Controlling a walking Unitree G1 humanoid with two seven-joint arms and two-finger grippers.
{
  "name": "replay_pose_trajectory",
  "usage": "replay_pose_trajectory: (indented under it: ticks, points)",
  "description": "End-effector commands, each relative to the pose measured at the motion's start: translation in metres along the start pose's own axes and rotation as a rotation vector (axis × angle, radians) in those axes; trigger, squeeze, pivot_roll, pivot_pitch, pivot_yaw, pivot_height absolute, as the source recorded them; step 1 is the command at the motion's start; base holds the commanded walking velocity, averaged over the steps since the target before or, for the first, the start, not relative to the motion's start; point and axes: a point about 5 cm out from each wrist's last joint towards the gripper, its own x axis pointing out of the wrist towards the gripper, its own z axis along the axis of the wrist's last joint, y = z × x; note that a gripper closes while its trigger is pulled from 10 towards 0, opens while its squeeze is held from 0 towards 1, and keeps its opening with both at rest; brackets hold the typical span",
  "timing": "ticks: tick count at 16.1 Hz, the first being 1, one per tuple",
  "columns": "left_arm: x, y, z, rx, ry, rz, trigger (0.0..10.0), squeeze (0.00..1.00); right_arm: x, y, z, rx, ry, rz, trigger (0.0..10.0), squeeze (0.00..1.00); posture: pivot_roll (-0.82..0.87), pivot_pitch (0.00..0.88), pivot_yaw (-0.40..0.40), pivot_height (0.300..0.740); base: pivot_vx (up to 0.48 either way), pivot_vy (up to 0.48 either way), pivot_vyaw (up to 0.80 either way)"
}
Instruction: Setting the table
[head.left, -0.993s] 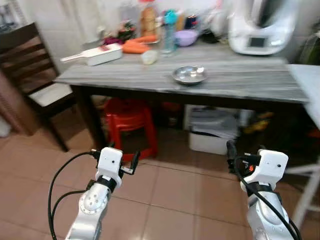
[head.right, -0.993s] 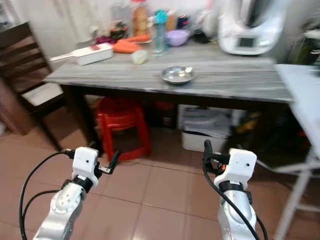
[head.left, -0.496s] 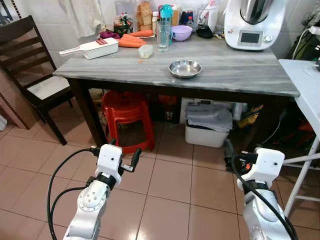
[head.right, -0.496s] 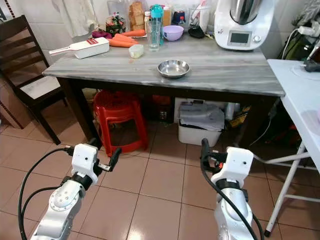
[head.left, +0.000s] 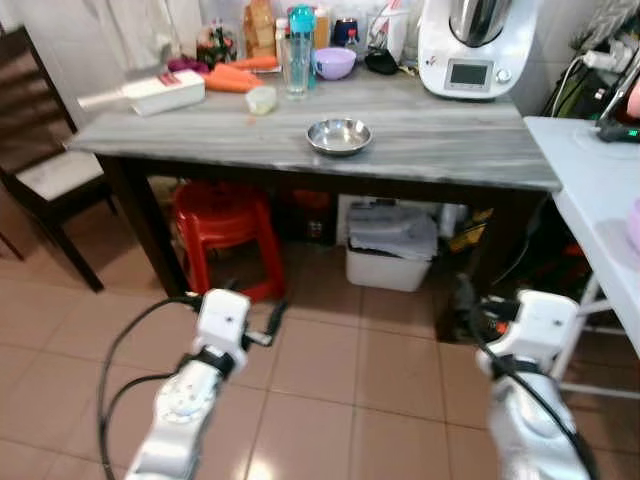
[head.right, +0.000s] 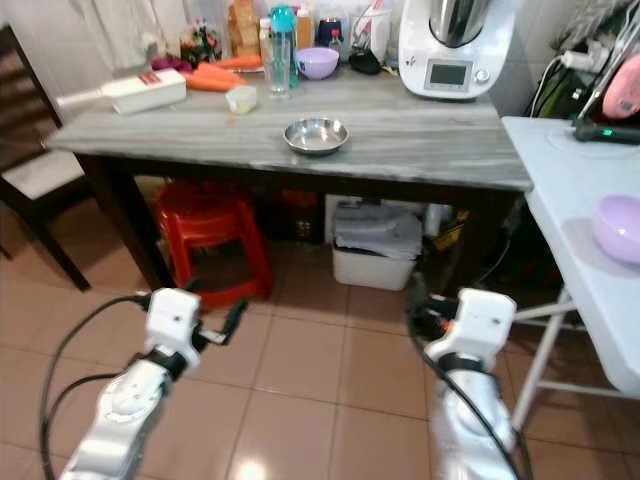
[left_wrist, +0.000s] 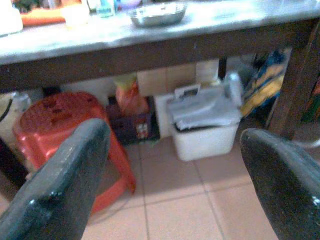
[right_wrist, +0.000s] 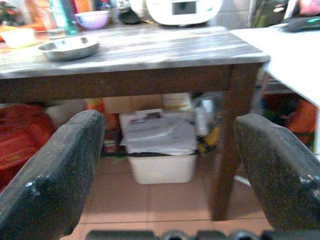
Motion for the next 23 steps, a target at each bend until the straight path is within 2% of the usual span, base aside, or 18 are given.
replay_pose_trajectory:
  ticks: [1, 20, 22, 23]
  points:
    - [0.0016, -0.0022, 0.0032, -0.006, -0.012, -0.006, 10.0, 0.00, -0.0004, -0.0051, -0.0012, -0.004, 0.011, -0.014, 10.0, 0.00, 0.01, 0.000, 0.018, 0.740, 0.000, -0.409, -0.43]
    - [0.0047, -0.0091, 0.0045, -0.007, -0.015, -0.048, 10.0, 0.00, 0.0037, -0.0087, 0.0005, -0.008, 0.004, -0.039, 10.0, 0.00, 0.01, 0.000, 0.024, 0.740, 0.000, -0.411, 0.00]
    - [0.0045, -0.0082, 0.0060, -0.024, -0.026, -0.044, 10.0, 0.00, 0.0040, -0.0086, 0.0003, 0.004, 0.006, -0.043, 10.0, 0.00, 0.01, 0.000, 0.023, 0.740, 0.000, 0.000, 0.00]
    - [0.0041, -0.0083, 0.0081, -0.059, -0.043, -0.050, 10.0, 0.00, 0.0044, -0.0089, 0.0007, 0.004, 0.003, -0.043, 10.0, 0.00, 0.01, 0.000, 0.022, 0.740, 0.000, 0.000, 0.00]
